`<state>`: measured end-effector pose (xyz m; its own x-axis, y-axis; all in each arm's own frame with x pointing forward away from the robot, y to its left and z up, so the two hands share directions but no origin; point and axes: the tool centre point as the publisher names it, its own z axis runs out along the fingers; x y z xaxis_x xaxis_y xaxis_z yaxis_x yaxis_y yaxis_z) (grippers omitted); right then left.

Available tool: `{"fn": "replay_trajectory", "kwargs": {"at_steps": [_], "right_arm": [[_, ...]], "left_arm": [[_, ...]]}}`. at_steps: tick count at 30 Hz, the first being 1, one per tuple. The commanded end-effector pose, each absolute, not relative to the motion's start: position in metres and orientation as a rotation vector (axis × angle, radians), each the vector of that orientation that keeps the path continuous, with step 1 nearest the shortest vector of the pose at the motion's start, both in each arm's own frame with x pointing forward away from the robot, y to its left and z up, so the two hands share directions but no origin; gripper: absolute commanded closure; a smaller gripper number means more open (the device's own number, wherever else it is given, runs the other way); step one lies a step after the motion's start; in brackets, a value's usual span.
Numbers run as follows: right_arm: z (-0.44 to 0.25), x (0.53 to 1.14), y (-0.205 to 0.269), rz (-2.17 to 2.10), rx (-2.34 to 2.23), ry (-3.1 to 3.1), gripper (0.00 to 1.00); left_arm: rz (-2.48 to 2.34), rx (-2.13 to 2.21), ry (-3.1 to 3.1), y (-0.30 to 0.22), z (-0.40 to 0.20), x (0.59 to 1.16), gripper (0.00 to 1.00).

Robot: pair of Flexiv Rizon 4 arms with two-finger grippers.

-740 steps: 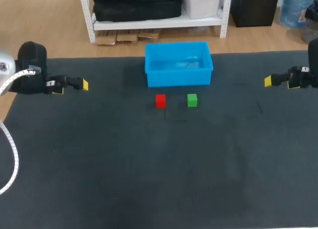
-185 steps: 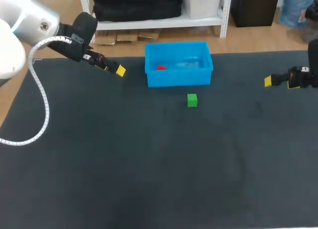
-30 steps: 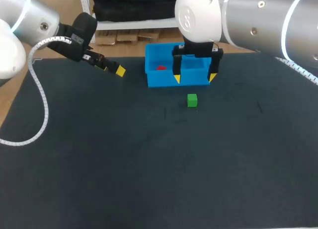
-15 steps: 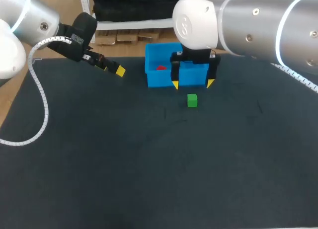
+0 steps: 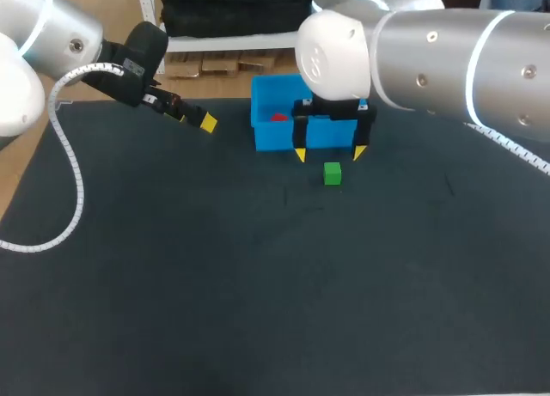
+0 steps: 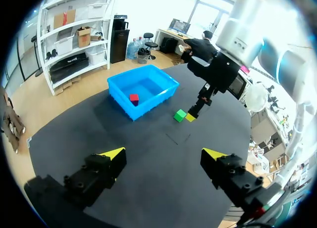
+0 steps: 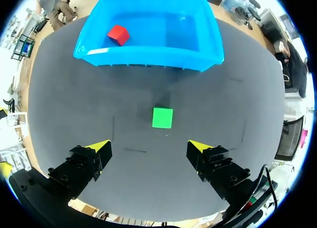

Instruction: Use the left arm to pick the red cube and place it into the blue plastic box first, then use the right arm to grasp the green cube and put it into the same blue plastic box after the first action is fully finished.

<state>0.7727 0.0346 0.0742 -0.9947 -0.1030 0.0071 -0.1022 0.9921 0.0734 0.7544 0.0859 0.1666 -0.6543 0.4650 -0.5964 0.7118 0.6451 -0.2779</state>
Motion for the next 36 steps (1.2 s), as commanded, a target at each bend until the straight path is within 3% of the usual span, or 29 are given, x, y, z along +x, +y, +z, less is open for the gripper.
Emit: {"fn": "replay_trajectory", "kwargs": {"at_steps": [1, 36], "right_arm": [[0.068, 0.776, 0.032, -0.127, 0.152, -3.123, 0.0], [0.036, 0.791, 0.032, -0.014, 0.204, -3.155, 0.0]], "left_arm": [[-0.694, 0.921, 2.38, 0.087, 0.166, 0.754, 0.0], [-0.694, 0.921, 2.38, 0.087, 0.166, 0.754, 0.0]]}}
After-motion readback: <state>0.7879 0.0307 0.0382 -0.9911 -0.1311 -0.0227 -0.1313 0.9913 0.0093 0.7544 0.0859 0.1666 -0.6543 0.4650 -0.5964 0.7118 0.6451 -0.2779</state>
